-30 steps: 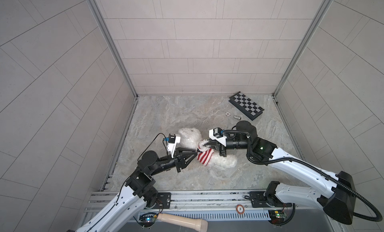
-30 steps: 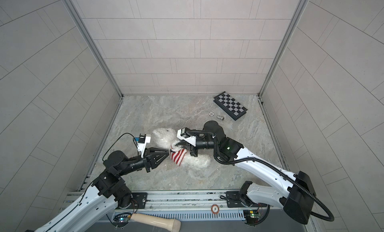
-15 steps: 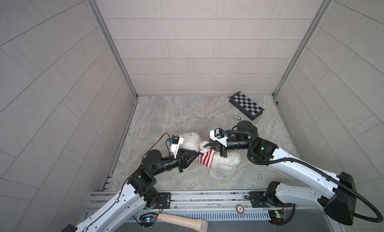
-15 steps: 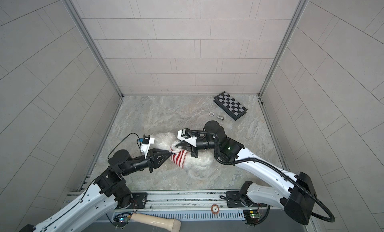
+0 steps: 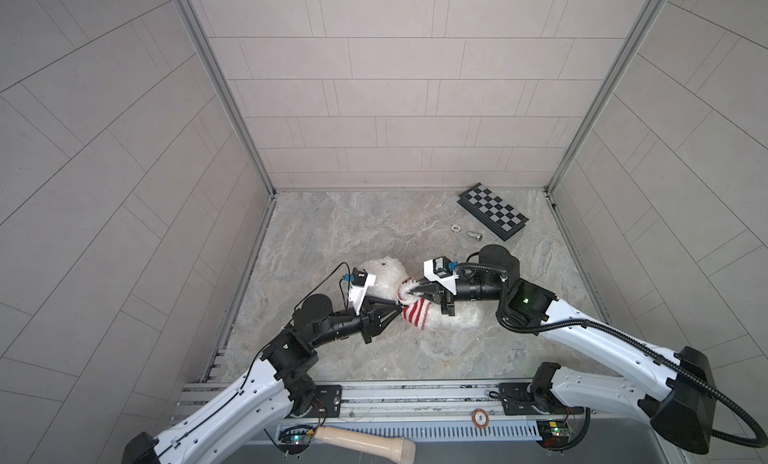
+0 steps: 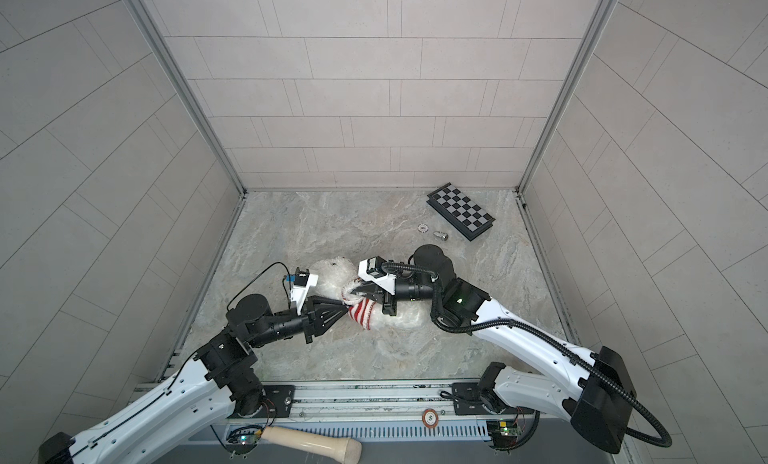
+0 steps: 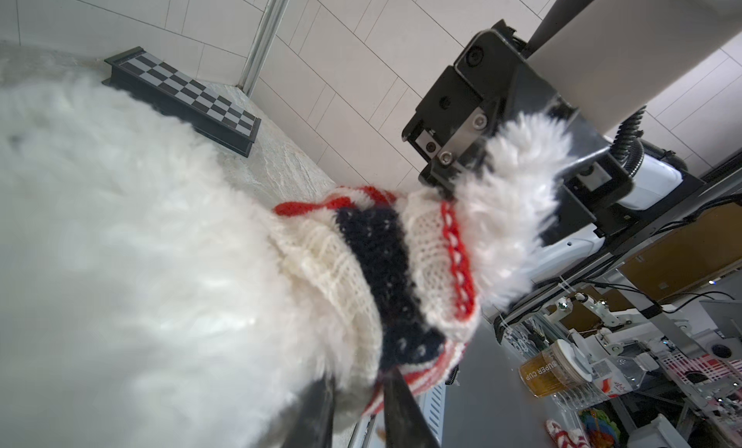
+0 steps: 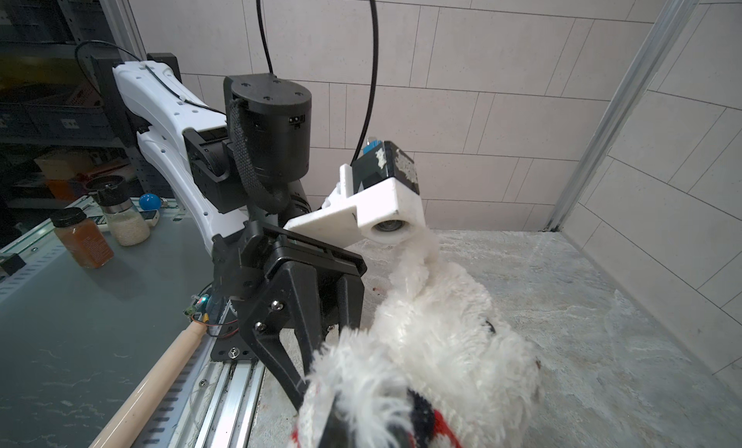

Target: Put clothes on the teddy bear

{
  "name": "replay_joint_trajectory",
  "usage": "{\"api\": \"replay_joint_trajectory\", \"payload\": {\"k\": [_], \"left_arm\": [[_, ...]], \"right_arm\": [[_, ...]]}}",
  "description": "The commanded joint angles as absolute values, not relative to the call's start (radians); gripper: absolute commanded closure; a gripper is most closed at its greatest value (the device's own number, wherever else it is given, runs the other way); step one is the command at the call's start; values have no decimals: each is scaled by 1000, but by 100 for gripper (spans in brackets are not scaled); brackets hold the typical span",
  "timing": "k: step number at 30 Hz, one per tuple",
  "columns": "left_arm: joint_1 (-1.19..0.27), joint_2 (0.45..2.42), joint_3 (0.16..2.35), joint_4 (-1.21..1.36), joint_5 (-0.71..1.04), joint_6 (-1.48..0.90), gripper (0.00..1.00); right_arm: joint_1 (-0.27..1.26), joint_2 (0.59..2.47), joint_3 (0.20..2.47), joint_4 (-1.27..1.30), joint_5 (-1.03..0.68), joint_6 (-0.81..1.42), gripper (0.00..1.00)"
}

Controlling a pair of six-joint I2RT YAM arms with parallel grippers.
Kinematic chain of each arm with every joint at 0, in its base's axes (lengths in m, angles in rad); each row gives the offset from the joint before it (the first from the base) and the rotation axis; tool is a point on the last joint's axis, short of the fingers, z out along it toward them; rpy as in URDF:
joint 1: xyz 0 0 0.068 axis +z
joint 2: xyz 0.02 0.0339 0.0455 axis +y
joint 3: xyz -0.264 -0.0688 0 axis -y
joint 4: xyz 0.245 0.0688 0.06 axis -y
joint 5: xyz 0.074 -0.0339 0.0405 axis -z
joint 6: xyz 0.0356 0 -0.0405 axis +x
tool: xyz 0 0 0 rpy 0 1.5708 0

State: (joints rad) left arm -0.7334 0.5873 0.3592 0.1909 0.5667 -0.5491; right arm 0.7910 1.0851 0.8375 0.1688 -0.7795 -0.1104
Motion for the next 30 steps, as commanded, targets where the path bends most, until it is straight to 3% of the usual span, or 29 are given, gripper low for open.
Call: {"api": "replay_joint_trajectory", "payload": {"k": [1, 5, 17, 30], "left_arm": [[-738, 600, 395, 229, 552, -525, 84], [-737, 590, 392, 193, 526, -511, 100], [-709, 472, 338, 25, 205, -563, 100], [-689, 508, 298, 101, 268, -588, 100]], "right_arm": [[793, 1048, 838, 252, -813, -113, 100], [793, 1025, 835, 224, -813, -121, 100], [793, 945, 877, -27, -814, -224, 100], [799, 955, 870, -13, -832, -239, 100]]}}
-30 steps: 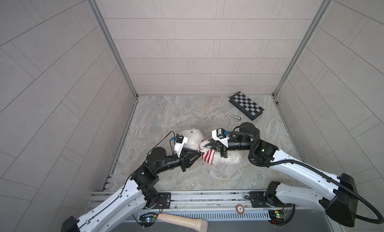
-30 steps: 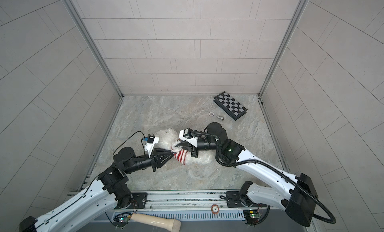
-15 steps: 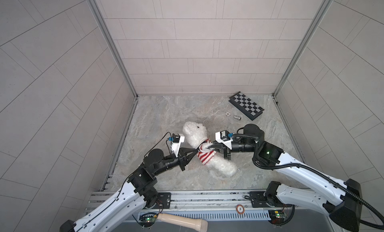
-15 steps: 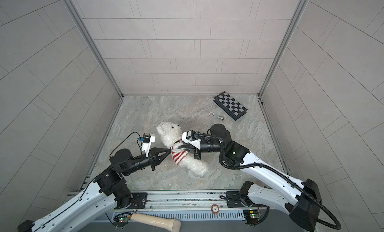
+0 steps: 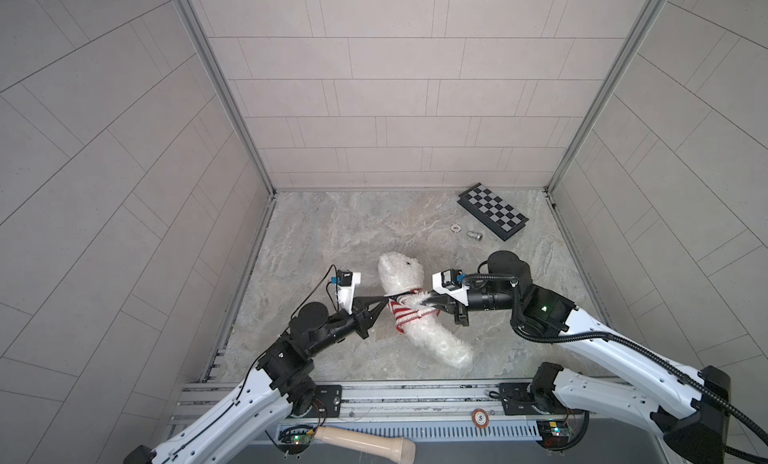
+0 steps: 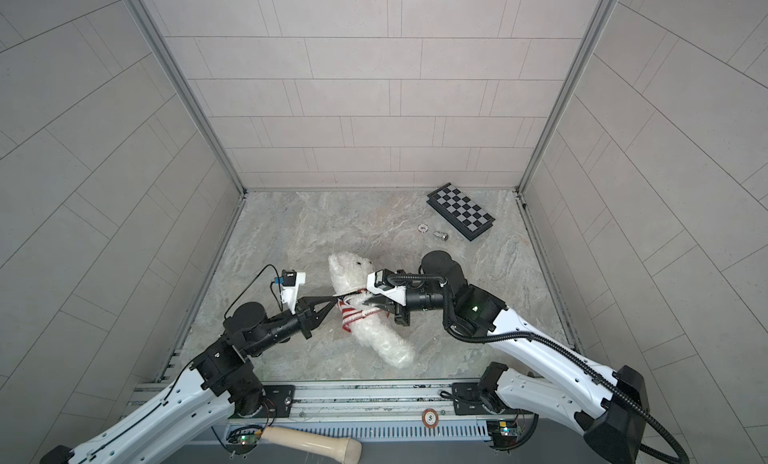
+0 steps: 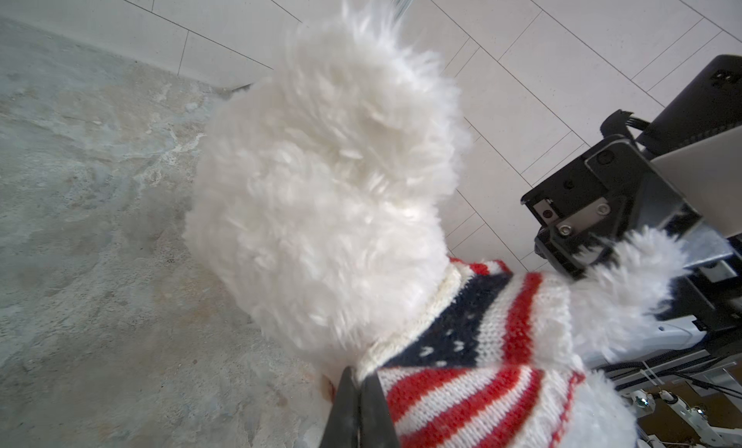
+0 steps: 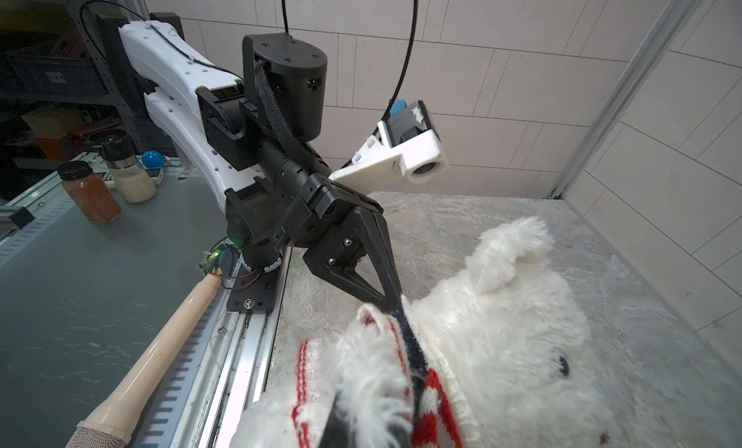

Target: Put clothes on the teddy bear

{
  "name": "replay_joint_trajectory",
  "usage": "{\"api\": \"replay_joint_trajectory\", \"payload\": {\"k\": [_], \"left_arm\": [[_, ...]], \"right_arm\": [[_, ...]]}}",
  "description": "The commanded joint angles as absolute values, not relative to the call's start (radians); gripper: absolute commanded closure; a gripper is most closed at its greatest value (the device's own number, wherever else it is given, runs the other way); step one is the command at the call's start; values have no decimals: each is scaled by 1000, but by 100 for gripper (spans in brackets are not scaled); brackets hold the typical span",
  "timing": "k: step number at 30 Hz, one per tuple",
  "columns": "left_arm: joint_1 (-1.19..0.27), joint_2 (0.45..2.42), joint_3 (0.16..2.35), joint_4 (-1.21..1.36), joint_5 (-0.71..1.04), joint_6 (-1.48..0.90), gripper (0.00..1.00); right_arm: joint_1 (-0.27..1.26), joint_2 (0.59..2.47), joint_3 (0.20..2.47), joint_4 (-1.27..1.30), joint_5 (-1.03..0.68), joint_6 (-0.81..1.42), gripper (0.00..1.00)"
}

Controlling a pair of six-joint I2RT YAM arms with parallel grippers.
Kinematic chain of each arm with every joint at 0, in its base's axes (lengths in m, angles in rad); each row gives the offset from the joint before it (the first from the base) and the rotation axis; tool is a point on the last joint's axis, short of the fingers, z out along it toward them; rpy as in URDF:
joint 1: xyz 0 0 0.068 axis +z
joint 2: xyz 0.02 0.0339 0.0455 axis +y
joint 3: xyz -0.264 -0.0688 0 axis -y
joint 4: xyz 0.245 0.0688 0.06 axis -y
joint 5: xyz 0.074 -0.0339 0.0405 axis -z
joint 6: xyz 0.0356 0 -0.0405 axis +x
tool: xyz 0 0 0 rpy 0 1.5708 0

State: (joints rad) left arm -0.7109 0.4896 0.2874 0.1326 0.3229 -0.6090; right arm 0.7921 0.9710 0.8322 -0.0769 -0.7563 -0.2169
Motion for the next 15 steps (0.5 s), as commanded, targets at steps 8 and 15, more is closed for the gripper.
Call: {"api": "replay_joint_trajectory", "payload": {"k": [8, 15], "left_arm": [[-740, 562, 340, 106, 394, -504, 83], [-745, 483, 365, 12, 359, -466, 29]], "right_arm": [[802, 976, 830, 153, -738, -176, 100], [802, 966, 816, 148, -709, -179, 100]]}}
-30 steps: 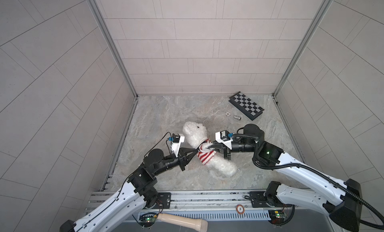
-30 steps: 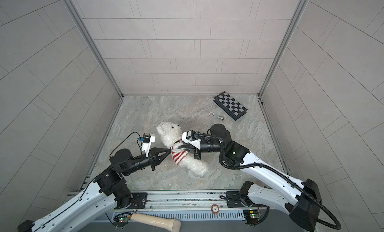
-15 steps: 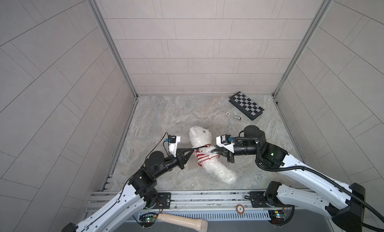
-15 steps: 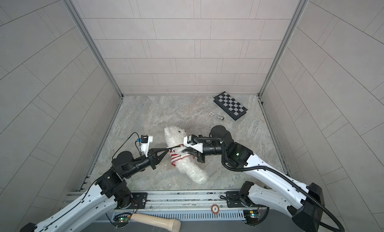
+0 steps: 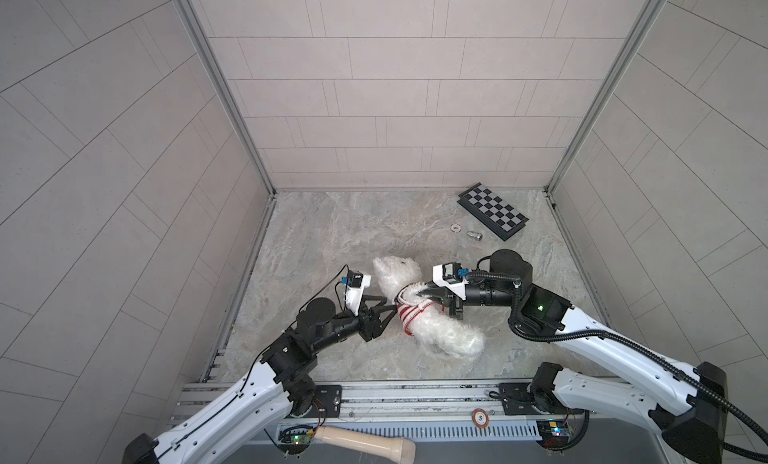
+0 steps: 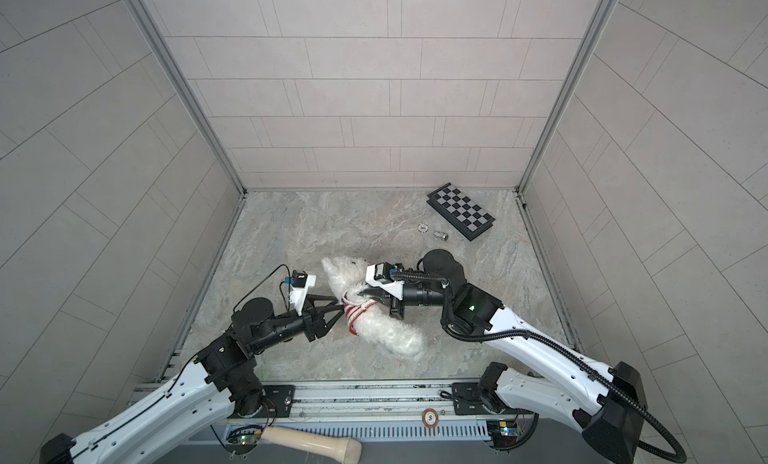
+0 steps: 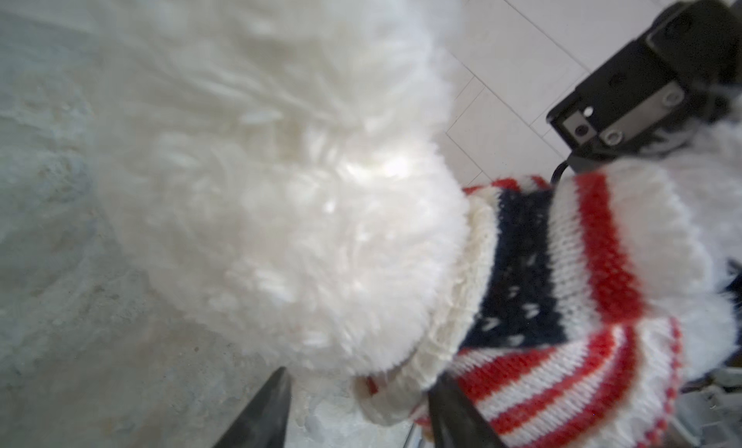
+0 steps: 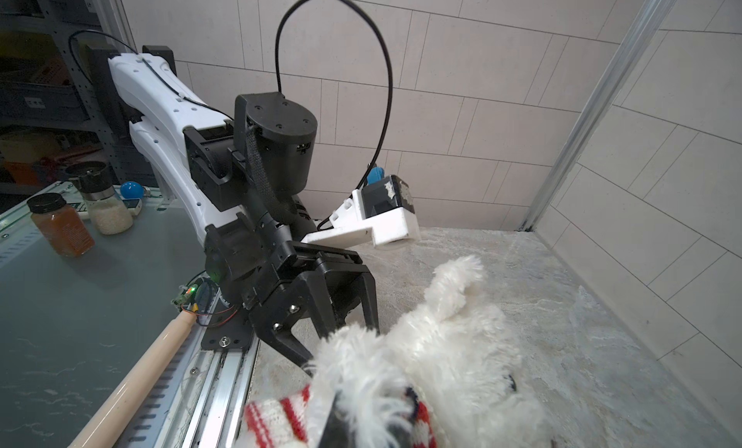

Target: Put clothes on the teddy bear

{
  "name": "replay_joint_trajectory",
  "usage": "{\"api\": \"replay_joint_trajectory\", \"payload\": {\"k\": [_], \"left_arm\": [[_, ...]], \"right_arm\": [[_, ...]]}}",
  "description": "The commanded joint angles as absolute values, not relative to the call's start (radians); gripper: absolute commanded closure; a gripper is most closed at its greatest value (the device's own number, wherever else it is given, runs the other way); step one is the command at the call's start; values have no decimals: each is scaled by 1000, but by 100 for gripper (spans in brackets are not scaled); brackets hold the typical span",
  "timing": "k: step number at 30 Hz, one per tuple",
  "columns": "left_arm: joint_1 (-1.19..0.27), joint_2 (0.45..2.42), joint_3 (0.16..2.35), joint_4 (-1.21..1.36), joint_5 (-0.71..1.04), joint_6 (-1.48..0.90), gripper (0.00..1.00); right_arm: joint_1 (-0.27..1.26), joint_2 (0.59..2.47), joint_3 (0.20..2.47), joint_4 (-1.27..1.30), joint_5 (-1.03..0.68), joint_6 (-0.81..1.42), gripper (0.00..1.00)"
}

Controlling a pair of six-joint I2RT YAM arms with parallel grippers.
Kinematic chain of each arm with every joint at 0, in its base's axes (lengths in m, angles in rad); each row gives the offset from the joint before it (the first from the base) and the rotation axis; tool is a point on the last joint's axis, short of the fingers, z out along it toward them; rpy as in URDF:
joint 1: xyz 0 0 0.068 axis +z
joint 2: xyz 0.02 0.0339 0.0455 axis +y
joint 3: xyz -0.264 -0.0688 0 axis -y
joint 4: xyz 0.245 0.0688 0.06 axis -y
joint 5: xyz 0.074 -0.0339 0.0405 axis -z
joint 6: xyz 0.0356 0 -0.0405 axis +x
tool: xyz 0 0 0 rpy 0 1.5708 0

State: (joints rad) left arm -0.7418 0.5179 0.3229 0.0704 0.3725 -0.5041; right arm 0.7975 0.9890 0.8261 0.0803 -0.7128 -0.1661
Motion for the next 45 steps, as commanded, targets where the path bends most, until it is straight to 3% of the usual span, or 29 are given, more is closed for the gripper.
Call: {"api": "replay_joint_trajectory", "payload": {"k": [1, 5, 13, 21, 27, 34, 41, 45], "left_arm": [[-745, 471, 375, -24, 348, -452, 25], [-745, 427, 413, -125, 317, -408, 19], [-745, 427, 426, -142, 216, -423, 45], [-745, 475, 392, 39, 366, -460, 50], [-745, 514, 397, 1, 312, -468, 51], [-742, 520, 371, -37, 112, -479, 50], [-729, 500, 363, -53, 118, -475, 47], [-703, 405, 313, -10, 138, -514, 45]], "right_arm": [[802, 963, 814, 143, -702, -181, 100], [801, 962, 810, 134, -667, -193, 100], [801, 932, 779, 173, -632, -185, 100], [801, 885, 761, 158, -563, -187, 100], [802, 896, 787, 114, -316, -131, 100], [872, 937, 905, -171, -51, -165, 100], [953, 1265, 1120, -386, 183, -89, 100], [954, 1463, 1197, -394, 212, 30, 100]]}}
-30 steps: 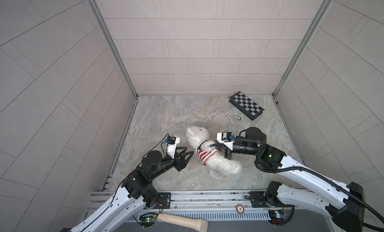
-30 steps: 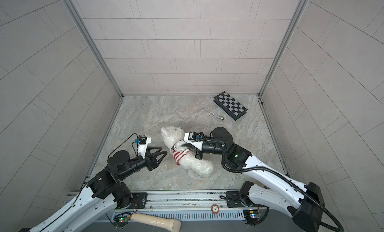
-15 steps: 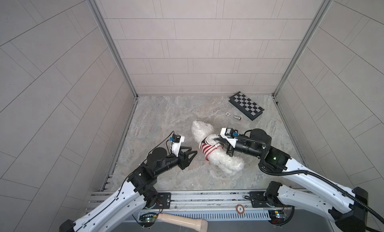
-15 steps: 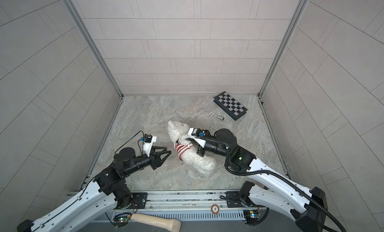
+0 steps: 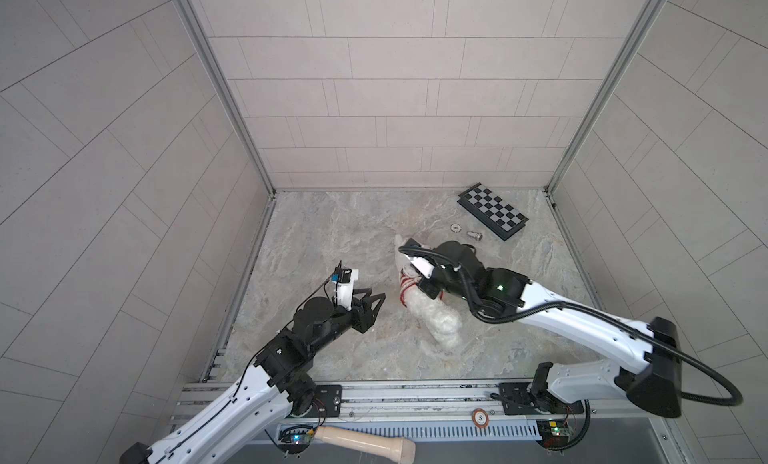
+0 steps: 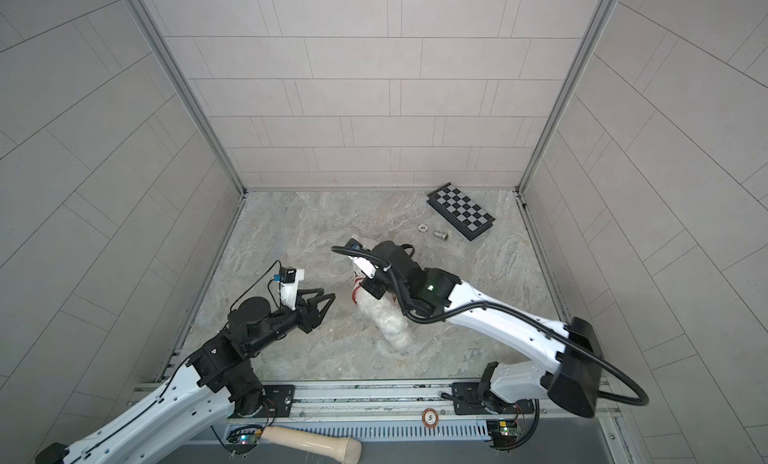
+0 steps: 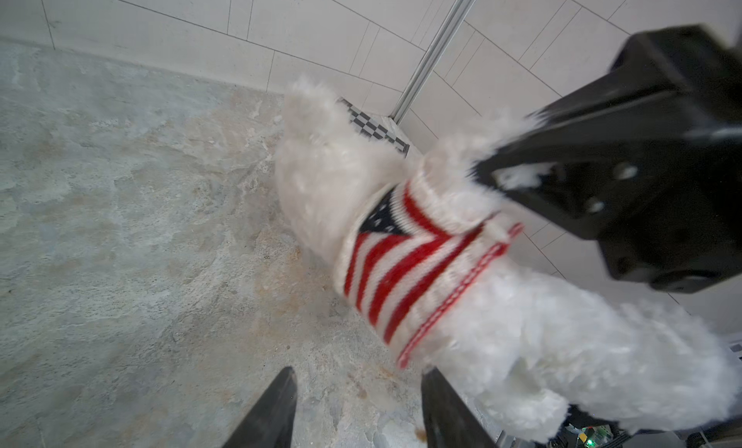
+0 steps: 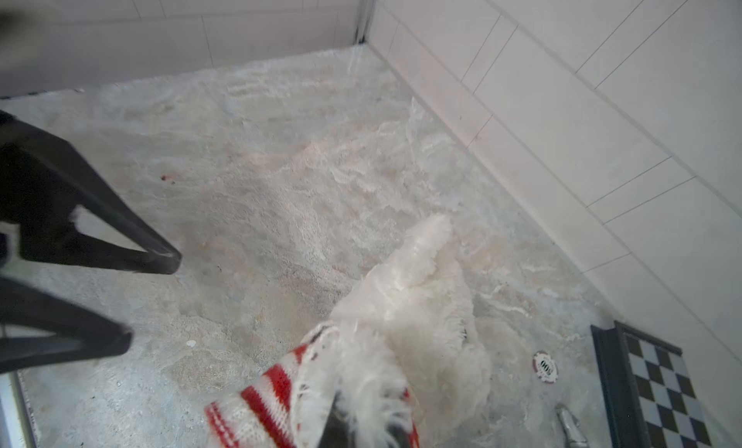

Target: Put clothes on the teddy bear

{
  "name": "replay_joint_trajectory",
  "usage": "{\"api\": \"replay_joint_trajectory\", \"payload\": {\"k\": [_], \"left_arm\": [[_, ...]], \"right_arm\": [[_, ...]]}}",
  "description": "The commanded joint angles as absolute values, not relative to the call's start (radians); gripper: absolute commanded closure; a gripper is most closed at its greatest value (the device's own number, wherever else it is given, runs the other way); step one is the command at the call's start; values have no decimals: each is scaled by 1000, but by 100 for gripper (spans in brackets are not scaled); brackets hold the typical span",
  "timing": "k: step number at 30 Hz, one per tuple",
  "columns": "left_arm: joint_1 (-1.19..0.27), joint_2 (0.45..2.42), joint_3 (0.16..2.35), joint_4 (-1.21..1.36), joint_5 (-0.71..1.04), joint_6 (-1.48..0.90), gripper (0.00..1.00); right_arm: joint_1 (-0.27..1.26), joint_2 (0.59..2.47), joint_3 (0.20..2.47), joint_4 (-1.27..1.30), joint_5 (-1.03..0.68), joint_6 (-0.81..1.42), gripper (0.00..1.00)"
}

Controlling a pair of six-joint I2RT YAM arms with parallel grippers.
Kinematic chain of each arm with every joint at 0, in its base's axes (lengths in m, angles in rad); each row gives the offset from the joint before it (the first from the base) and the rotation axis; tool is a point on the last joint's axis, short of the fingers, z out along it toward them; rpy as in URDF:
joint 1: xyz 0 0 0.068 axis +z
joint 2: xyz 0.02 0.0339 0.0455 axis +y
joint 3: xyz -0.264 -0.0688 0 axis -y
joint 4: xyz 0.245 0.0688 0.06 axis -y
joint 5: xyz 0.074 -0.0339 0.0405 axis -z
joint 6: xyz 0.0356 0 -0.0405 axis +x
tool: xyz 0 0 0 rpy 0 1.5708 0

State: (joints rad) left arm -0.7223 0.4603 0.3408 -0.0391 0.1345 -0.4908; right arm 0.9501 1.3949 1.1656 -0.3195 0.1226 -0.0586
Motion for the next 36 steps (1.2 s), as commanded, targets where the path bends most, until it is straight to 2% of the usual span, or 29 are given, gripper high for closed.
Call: {"api": "replay_joint_trajectory", "payload": {"k": [1, 5, 7, 12, 15, 20, 24, 27, 34, 36], "left_arm": [[-693, 384, 305, -18, 137, -523, 45], [-662, 351, 309, -102, 126, -538, 43], [-652, 364, 322, -146, 124, -533, 43], [-644, 414, 351, -237, 137, -520, 43], [-643, 389, 349, -279, 169, -516, 38], [-643, 405, 354, -189, 264, -508, 41], [-650, 554, 400, -25, 384, -513, 44], [-676, 693, 483, 11, 385, -488, 47], [-721, 1055, 696, -41, 351, -453, 59], [-724, 1145, 717, -34, 341, -453, 66]], "right_arm": [[956, 1493, 1208, -380, 198, 49, 100], [953, 1580, 1227, -319, 149, 114, 99], [953, 1623, 1231, -284, 115, 144, 96], [950, 1704, 1251, -157, -103, 252, 76], [935, 1674, 1252, -124, -181, 301, 64], [878, 1491, 1107, -90, -119, 311, 54], [794, 1320, 963, -109, -65, 340, 49], [716, 1251, 863, -120, -85, 364, 46], [646, 1243, 727, -34, -192, 447, 44], [639, 1249, 696, -7, -198, 454, 44]]}}
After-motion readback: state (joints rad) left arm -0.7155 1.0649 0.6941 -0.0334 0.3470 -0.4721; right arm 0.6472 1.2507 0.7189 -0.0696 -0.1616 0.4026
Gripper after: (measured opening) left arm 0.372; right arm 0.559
